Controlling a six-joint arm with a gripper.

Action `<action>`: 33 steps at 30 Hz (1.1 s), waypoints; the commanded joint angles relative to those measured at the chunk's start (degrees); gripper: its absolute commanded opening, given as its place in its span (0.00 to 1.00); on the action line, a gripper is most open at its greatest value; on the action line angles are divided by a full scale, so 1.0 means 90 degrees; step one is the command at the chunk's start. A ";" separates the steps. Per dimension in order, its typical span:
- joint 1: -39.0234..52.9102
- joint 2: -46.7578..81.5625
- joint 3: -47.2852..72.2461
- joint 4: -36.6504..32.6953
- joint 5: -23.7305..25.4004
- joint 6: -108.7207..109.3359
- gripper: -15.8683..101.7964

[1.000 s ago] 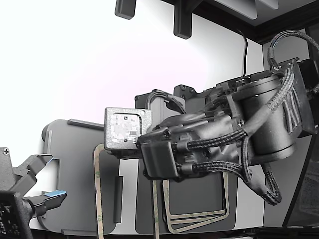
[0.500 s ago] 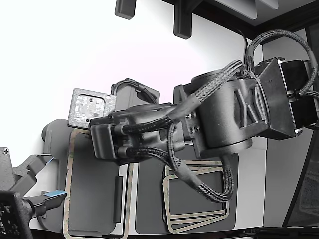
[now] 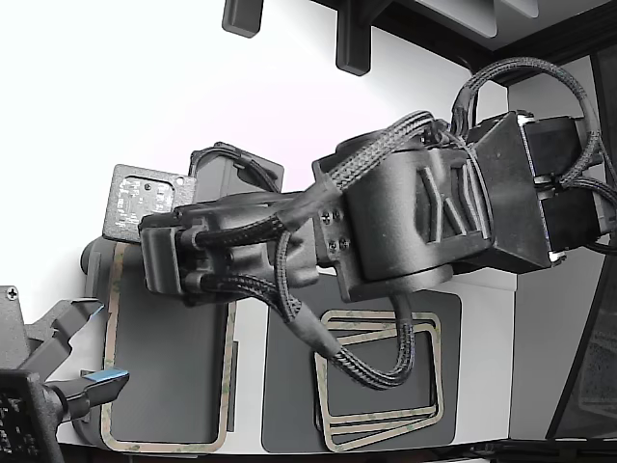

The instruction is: Move top rectangular frame to the holder.

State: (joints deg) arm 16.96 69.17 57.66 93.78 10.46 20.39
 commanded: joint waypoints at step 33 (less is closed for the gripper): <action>-0.0303 0.0205 0.0410 -0.0430 -0.0293 -0.0127 0.04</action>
State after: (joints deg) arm 15.21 68.82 62.31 90.35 7.82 19.07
